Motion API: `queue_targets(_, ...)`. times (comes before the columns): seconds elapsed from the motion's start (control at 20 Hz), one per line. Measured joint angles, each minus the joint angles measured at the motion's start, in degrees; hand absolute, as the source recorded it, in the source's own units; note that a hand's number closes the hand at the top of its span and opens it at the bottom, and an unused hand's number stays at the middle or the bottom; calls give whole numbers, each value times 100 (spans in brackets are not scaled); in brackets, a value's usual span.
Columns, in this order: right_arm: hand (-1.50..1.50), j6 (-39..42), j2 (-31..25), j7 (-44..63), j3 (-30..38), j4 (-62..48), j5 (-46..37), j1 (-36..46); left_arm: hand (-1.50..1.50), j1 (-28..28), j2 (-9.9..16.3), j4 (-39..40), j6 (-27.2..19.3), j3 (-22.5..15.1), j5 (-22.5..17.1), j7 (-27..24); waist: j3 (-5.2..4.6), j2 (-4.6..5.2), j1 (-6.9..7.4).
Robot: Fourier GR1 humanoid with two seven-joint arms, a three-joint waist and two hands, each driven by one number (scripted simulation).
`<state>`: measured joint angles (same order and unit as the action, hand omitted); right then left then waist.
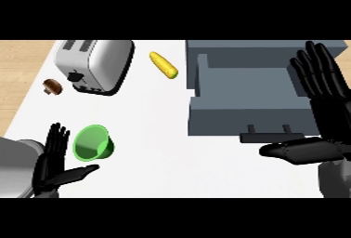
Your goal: Pick up the cup, place it into the drawer and close the drawer
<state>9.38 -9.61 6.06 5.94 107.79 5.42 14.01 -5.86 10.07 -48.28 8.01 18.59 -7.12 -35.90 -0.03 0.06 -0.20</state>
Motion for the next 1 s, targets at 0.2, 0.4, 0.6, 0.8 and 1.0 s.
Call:
queue_targets(0.2,-150,-21,-16,99,50,8,46,101,-150,-520,86,1239,-48,93,151,-828,-3,6,-19)
queue_targets(0.4,-150,-38,0,130,0,-1,-13,144,-150,-939,291,2307,129,217,189,-1529,-6,12,-29)
queue_targets(0.6,-150,64,-71,163,75,65,106,111,-150,-1328,447,3140,210,298,249,-1923,-10,20,-60)
queue_targets(0.8,-150,118,-88,150,111,72,162,71,-150,-1553,461,3528,132,342,277,-2108,-13,33,-82)
queue_targets(1.0,-150,101,-106,117,154,-100,145,212,-150,-1690,439,3722,79,313,350,-2187,-6,37,-85)
